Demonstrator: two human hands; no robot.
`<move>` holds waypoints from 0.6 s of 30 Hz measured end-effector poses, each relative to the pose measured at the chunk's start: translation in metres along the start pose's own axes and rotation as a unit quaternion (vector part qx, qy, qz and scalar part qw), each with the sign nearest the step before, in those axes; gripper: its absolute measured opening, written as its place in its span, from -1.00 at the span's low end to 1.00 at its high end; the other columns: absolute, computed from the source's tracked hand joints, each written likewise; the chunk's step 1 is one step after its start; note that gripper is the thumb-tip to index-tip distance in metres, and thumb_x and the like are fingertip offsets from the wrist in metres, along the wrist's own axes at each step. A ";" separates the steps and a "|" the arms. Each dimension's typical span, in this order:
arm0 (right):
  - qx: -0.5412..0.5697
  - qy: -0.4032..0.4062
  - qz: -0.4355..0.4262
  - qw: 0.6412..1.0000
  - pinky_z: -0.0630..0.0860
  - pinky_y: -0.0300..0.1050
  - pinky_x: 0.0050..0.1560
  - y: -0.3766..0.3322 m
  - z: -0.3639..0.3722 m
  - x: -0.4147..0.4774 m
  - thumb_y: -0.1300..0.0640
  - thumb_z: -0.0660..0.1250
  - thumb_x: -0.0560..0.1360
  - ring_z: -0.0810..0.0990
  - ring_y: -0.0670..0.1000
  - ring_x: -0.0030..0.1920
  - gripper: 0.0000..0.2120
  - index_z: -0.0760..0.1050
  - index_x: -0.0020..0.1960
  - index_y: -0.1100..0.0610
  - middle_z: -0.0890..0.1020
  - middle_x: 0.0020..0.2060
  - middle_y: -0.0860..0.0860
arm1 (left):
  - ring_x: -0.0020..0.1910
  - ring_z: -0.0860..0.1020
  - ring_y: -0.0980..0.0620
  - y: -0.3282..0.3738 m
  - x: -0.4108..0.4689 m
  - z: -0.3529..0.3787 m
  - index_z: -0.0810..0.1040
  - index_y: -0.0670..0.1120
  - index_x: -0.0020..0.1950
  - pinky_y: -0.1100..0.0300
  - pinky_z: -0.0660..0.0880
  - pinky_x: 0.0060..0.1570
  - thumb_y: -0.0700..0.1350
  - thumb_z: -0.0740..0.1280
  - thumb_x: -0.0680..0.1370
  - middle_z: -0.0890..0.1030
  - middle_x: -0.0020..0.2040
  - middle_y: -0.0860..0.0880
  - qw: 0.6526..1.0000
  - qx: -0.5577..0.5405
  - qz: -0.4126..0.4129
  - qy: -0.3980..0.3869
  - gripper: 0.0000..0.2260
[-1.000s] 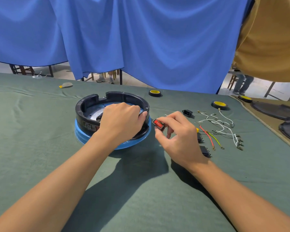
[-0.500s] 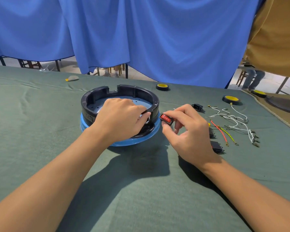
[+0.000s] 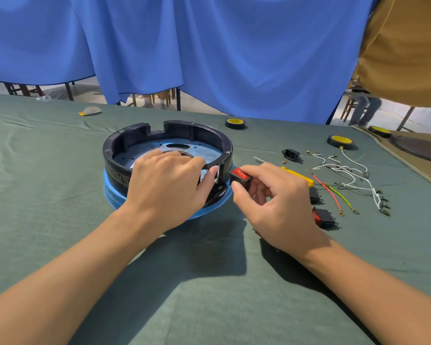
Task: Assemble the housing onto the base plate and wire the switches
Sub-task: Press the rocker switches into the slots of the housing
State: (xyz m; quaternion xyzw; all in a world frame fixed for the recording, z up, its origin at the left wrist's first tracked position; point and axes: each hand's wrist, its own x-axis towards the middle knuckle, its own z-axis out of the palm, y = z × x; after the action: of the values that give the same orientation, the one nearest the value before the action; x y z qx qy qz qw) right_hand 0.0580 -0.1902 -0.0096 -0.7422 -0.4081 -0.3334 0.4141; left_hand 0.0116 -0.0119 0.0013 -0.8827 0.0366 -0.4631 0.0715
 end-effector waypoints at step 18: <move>0.289 -0.049 0.203 0.934 0.49 -0.12 -0.31 -0.007 -0.006 0.009 0.26 0.23 0.38 0.51 -0.02 -0.23 -0.74 0.58 -0.01 0.06 0.59 -0.26 0.00 | -0.28 0.63 -0.04 0.020 -0.001 -0.011 0.70 -0.13 -0.19 0.04 0.49 -0.17 -0.04 0.43 0.56 0.68 -0.29 0.02 0.974 -0.146 0.105 0.138 -0.79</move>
State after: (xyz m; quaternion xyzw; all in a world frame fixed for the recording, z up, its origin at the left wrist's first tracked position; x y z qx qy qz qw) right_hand 0.0548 -0.1906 0.0029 -0.6729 -0.3468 -0.0732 0.6493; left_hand 0.0023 -0.0327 0.0036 -0.8021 0.2059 -0.5603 -0.0159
